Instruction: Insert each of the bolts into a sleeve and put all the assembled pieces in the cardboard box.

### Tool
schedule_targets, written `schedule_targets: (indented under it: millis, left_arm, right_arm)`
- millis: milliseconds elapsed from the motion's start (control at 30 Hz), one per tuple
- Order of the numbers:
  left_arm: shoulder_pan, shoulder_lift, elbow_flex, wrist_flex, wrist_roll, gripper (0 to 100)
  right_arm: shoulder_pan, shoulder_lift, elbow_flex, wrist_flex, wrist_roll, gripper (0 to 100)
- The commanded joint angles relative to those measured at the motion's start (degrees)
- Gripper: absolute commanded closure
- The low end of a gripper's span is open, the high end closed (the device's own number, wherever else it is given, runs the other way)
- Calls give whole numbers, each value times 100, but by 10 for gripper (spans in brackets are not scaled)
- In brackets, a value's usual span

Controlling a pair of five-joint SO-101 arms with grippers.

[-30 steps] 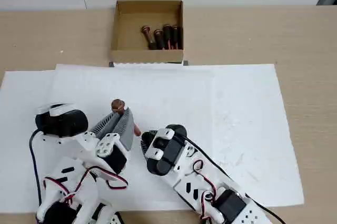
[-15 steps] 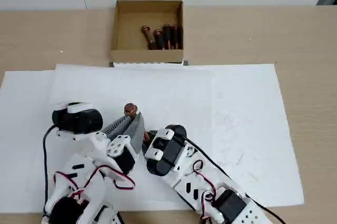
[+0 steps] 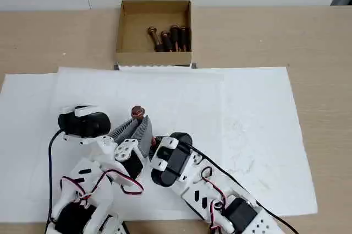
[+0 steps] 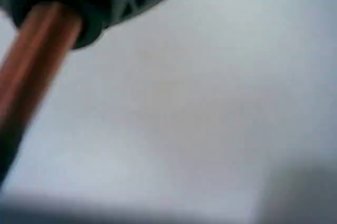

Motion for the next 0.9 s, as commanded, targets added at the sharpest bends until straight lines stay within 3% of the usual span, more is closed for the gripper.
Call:
schedule_targets:
  millis: [0,333,500,867]
  left_arm:
    - [70,-26,-22,448,-44,995]
    - [105,-26,-66,923,-607,995]
    - [554,-26,-154,1187,-721,995]
    - [589,-18,92,1169,-932,983]
  right_arm:
    - [-40,-57,-563,-119,35,995]
    - [-4,-57,-571,-119,26,995]
    - [189,-57,-598,-119,18,995]
    - [215,-57,-607,-119,26,995]
